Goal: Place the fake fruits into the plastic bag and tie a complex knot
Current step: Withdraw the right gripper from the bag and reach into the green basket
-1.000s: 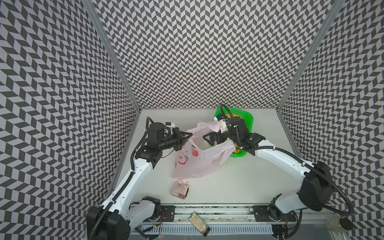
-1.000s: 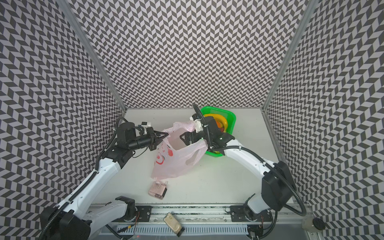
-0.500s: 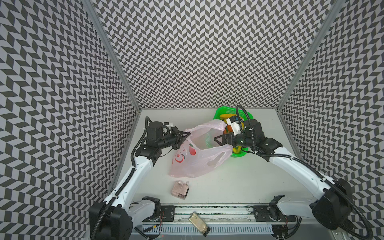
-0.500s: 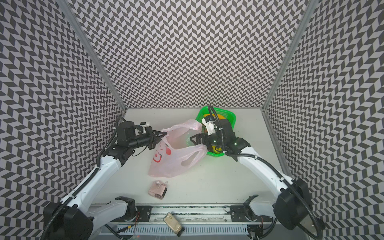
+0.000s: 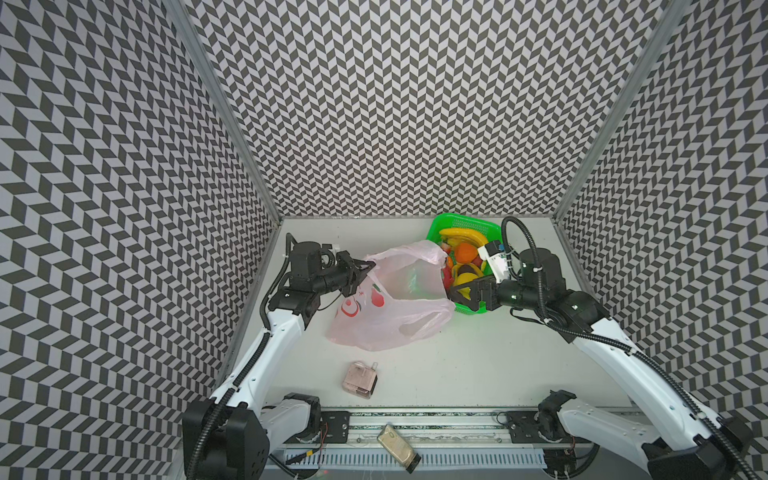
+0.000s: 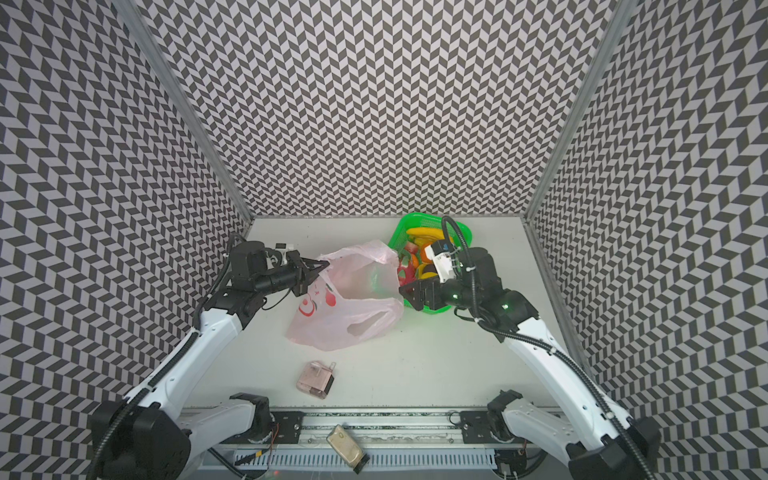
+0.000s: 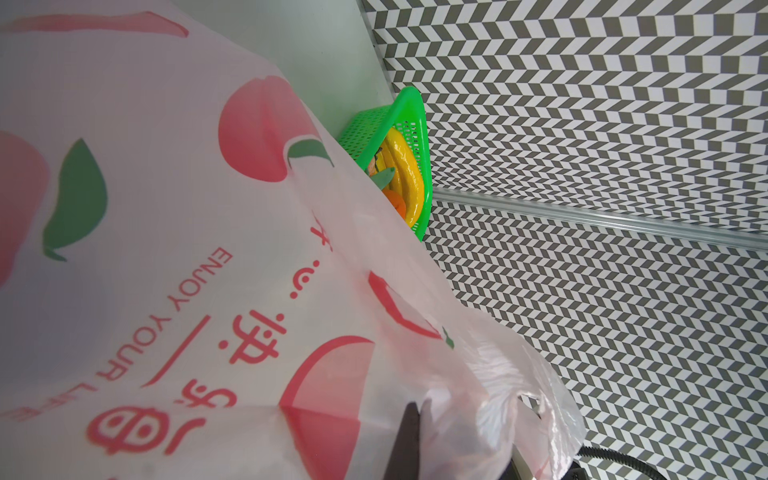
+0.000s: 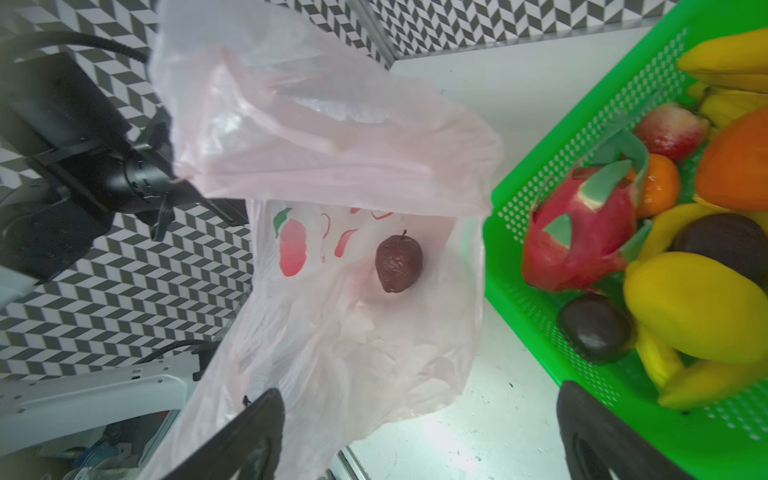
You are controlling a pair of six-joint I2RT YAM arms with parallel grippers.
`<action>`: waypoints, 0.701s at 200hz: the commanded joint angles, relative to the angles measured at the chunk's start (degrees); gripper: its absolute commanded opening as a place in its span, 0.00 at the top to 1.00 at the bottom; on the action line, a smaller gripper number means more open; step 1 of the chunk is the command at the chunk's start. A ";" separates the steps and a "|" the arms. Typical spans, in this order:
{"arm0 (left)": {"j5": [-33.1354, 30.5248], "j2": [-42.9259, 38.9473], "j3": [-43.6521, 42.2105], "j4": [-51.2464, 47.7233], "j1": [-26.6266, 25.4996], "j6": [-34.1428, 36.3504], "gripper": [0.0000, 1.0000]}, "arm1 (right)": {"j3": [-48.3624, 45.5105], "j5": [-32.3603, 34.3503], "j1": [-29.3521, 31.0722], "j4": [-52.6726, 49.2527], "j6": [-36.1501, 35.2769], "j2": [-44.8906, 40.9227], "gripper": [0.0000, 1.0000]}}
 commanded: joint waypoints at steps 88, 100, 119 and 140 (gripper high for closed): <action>1.80 -0.67 0.27 1.30 1.22 -1.05 1.00 | 12.24 13.27 -5.97 0.93 -3.24 22.03 0.01; 1.76 -0.67 0.18 1.26 1.21 -0.92 1.00 | 14.39 15.72 -6.03 1.01 -3.26 25.26 0.01; 1.72 -0.81 0.09 1.07 1.21 -0.79 1.00 | 18.27 19.03 -6.37 0.51 -3.16 30.33 0.01; 1.89 -0.81 -0.09 1.14 1.21 -0.80 1.00 | 21.91 20.48 -7.09 -0.30 -3.44 35.66 0.01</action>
